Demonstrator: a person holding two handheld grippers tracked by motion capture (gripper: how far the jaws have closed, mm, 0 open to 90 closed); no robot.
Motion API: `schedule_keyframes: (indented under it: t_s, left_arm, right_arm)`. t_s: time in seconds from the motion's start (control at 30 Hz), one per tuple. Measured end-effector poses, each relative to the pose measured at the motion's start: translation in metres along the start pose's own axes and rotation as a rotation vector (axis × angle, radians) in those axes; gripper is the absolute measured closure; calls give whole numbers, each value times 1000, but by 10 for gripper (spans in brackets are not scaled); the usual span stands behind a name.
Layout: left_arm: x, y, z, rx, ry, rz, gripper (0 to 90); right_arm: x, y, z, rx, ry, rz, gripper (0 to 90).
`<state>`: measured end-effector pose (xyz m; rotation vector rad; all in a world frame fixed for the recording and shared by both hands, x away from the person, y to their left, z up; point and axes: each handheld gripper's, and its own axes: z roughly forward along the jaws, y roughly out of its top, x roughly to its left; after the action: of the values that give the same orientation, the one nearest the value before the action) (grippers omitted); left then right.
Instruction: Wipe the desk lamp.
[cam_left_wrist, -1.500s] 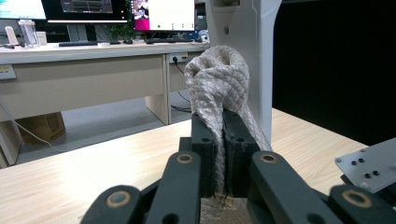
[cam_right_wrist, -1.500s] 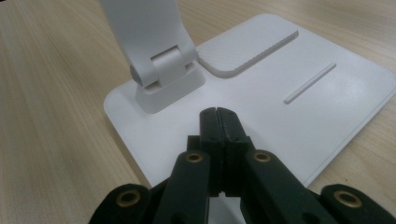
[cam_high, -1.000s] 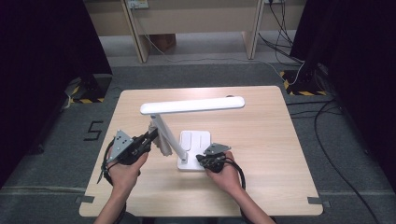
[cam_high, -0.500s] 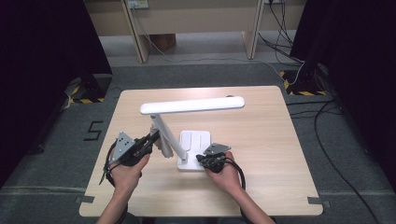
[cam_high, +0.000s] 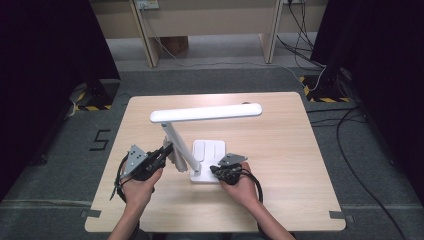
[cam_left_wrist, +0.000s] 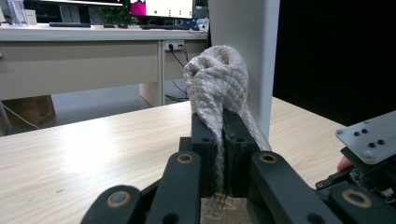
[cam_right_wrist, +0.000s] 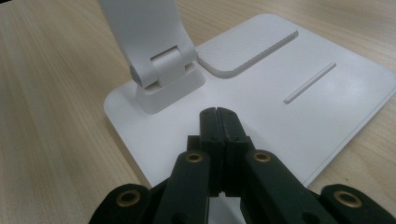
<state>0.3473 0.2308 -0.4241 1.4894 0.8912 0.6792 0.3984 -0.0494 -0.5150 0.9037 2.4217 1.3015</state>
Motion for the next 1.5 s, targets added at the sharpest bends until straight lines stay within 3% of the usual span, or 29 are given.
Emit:
schedule_keyframes:
  t_s: [1.5]
  left_arm:
    - [1, -33, 10, 27, -31, -15, 848]
  right_arm:
    - [-1, 0, 0, -1, 8, -9, 900]
